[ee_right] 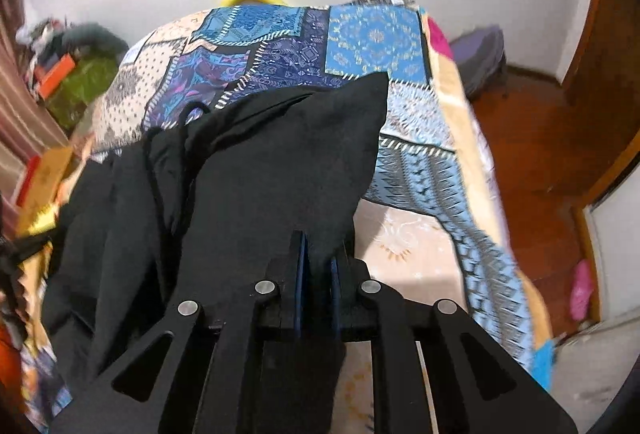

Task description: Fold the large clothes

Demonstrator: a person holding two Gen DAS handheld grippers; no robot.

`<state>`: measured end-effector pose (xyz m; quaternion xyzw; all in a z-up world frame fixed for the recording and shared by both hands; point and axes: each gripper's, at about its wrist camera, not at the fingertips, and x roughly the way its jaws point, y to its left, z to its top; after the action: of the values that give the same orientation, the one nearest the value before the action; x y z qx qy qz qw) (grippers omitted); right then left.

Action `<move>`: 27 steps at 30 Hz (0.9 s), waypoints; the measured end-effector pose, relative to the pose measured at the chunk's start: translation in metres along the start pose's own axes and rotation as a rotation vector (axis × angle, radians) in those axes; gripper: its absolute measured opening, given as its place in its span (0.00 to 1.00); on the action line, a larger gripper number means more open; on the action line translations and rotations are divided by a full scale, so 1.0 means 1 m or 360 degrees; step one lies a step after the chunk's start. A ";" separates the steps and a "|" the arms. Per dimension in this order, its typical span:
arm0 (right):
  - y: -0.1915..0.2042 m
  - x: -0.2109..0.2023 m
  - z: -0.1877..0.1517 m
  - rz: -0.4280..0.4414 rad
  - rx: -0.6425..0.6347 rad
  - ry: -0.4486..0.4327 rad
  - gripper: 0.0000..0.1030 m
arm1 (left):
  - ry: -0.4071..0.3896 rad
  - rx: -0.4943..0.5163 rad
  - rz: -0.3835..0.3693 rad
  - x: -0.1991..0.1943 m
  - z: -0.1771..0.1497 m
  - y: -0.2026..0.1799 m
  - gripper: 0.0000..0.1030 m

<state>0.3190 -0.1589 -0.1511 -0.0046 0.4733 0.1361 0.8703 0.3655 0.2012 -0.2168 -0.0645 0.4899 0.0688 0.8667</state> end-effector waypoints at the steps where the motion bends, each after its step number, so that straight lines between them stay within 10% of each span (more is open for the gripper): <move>1: 0.002 -0.004 -0.002 -0.0012 -0.0022 -0.0006 0.10 | -0.0023 0.0036 0.0017 -0.007 -0.001 -0.002 0.26; 8: 0.015 -0.054 -0.008 0.0044 -0.0123 -0.0054 0.13 | -0.0183 0.0104 0.0001 -0.076 -0.017 -0.012 0.44; 14: 0.027 -0.105 -0.027 0.0046 -0.0163 -0.0179 0.55 | -0.0264 0.0089 -0.0057 -0.125 -0.037 -0.005 0.60; 27: 0.023 -0.111 -0.078 -0.0006 -0.0218 -0.0033 0.55 | -0.0014 -0.0110 0.0053 -0.106 -0.102 0.063 0.67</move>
<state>0.1920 -0.1735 -0.1000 -0.0635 0.4539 0.1665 0.8730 0.2146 0.2389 -0.1807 -0.0857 0.4843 0.1004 0.8649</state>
